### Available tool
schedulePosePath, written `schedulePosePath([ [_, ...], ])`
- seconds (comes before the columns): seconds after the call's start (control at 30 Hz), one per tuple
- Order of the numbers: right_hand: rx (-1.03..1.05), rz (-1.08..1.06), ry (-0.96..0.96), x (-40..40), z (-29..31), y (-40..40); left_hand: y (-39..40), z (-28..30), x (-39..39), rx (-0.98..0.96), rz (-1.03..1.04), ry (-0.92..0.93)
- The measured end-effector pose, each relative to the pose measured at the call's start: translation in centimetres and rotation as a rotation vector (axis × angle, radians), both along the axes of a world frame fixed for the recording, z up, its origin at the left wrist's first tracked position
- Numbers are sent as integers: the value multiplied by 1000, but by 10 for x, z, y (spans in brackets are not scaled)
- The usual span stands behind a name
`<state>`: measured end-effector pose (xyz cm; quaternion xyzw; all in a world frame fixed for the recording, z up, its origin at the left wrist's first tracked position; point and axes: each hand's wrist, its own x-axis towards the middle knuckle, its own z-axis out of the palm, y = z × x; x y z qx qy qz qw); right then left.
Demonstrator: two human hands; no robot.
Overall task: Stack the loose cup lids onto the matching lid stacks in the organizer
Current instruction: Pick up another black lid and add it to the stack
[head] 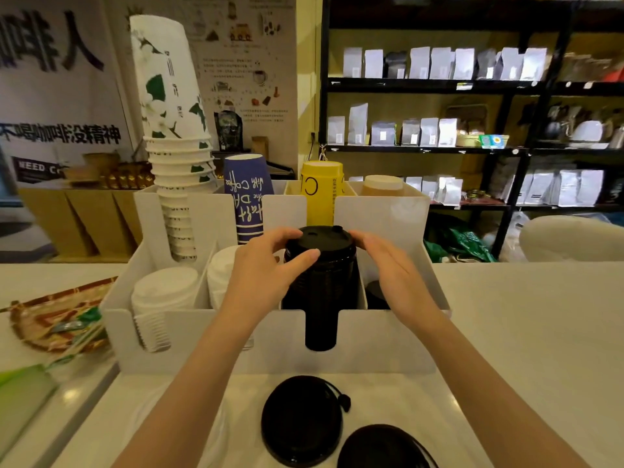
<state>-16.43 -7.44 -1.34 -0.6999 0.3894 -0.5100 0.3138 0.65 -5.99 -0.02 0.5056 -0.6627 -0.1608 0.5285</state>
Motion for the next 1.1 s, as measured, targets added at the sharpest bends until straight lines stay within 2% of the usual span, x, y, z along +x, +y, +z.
schedulePosePath([
  [0.13,-20,-45,26,0,-3,-2,0,2,5,27,-37,-9],
  [0.3,-82,-106,153,0,-7,0,0,4,10,75,-104,-76],
  [0.6,-78,-85,183,-1,-6,2,-1,-2,6,40,-50,-203],
  [0.77,-104,-129,284,-3,-5,3,1,-5,0,72,-67,-204],
  [1.1,-112,-72,394,-4,-6,16,0,-10,-7,32,-59,-230],
])
